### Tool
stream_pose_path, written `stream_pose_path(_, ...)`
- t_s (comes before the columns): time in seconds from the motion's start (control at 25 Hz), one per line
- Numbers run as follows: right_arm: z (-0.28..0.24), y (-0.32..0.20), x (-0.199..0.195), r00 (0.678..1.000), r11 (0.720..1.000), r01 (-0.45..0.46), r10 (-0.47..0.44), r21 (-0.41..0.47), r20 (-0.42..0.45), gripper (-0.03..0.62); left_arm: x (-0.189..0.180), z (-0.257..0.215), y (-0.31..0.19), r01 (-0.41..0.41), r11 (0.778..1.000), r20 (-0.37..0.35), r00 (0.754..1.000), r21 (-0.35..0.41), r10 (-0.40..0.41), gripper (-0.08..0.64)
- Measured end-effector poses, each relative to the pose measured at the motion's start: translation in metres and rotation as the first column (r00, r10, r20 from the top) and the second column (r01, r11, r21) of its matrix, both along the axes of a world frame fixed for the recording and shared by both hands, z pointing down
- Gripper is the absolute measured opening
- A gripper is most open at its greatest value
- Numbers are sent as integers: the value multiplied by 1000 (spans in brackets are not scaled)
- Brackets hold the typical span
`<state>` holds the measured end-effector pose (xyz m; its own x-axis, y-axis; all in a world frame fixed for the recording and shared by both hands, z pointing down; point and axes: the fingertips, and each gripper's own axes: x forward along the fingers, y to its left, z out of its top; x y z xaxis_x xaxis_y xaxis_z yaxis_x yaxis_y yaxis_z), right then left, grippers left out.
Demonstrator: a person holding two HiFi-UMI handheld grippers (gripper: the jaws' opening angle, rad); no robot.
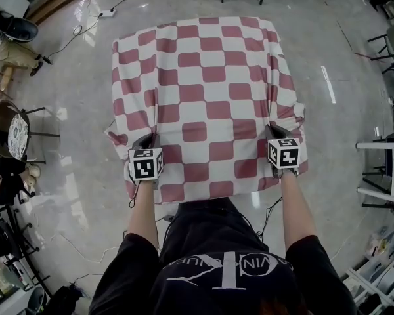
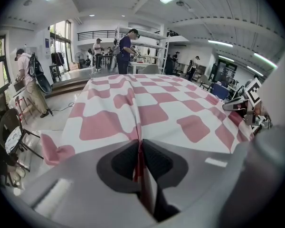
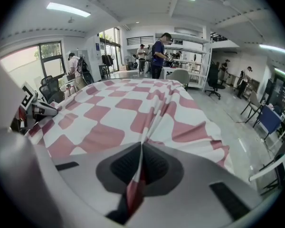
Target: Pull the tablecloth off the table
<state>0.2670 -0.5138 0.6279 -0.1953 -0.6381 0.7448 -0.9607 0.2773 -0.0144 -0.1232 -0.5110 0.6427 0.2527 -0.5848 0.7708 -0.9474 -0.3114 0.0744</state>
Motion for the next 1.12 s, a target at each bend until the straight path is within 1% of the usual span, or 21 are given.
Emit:
stream_pose_path(0.16,0,17,-3,1000,1000,1,-1,8,28,17,-5,-2,18,5,1000,-38,999,-20,-6,38)
stream_pose_path(0.28,-1,24,-4,999,1000,12,-13,19,43,17,-6,-2,28,3,1000,-36,999,-27,-4,38)
stream_pose_path(0.48,-7,42,-1,997,998,58,-59,22,52,17,-2,-6,52,3,999,-27,1000,-32,-3,38)
stream_pose_path(0.64,-17,47,-3,994,995,92,-94,25,59,17,-3,-14,65,10,999,-42,999,-37,-11,38)
stream_pose_path(0.84,-27,58,2,991,992,107,-111,63,73,17,0,-24,81,15,1000,-71,997,-1,-15,38)
stream_pose_path(1.0,-12,94,2,990,993,97,-103,68,93,17,0,-16,117,22,1000,-66,998,12,-22,37)
stream_pose_path(1.12,-17,101,0,988,994,85,-93,71,120,17,-3,-21,123,22,1000,-54,998,12,-21,37)
